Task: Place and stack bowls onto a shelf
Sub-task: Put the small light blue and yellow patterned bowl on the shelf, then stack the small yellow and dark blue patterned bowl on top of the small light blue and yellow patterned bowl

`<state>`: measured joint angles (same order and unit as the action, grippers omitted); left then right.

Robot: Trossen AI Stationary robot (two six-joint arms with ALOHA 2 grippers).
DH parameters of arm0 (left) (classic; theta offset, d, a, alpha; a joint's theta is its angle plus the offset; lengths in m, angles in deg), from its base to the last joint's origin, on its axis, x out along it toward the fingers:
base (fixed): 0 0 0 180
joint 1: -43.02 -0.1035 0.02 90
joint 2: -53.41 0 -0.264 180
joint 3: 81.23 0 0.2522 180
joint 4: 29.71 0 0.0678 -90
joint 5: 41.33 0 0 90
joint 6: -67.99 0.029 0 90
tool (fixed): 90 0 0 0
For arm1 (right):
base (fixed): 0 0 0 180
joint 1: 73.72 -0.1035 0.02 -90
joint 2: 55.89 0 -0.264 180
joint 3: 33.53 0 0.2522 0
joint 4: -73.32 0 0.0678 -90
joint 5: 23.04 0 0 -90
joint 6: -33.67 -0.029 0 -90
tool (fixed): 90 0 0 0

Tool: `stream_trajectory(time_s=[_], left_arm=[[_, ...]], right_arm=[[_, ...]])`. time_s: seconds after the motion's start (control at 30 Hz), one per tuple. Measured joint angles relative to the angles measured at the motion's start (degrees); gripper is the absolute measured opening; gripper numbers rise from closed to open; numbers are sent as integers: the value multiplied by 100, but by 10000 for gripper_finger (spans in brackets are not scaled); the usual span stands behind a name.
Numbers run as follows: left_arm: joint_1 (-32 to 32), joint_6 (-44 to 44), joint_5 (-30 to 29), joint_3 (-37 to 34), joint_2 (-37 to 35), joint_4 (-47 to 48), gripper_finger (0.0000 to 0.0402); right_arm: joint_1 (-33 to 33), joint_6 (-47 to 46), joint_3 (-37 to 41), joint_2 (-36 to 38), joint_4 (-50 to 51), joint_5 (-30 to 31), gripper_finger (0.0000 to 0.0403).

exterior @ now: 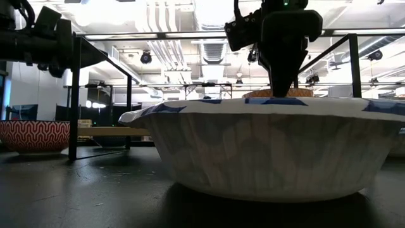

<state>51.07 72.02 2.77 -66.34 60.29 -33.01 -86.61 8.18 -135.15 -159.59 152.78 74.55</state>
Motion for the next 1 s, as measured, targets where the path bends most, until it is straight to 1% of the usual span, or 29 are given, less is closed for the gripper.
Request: stream_trajectory(time_s=[0.07,0.17,0.37,0.5,0.6,0.67,0.8,0.9,1.0], left_arm=[[0,-53,1,0,1,-3,113],[0,6,0,0,0,-6,113],[1,13,-1,-1,0,-185,113],[0,394,-8,15,0,-462,113],[0,359,-10,256,5,-291,113],[-1,278,-11,505,2,66,113],[0,19,-12,1060,15,1105,113],[-1,-475,-15,1494,94,2248,113],[1,-1170,-16,1893,237,3568,113]], right_arm=[[0,-2,0,-1,25,0,108],[5,-2,0,-2,184,0,115],[44,-96,2,0,428,38,107],[44,-127,-75,20,463,299,101],[52,-62,-194,52,461,292,100],[52,-46,-256,66,449,271,103],[52,2,-330,137,472,264,112],[52,15,-363,230,465,251,116],[56,21,-371,421,464,264,118]])
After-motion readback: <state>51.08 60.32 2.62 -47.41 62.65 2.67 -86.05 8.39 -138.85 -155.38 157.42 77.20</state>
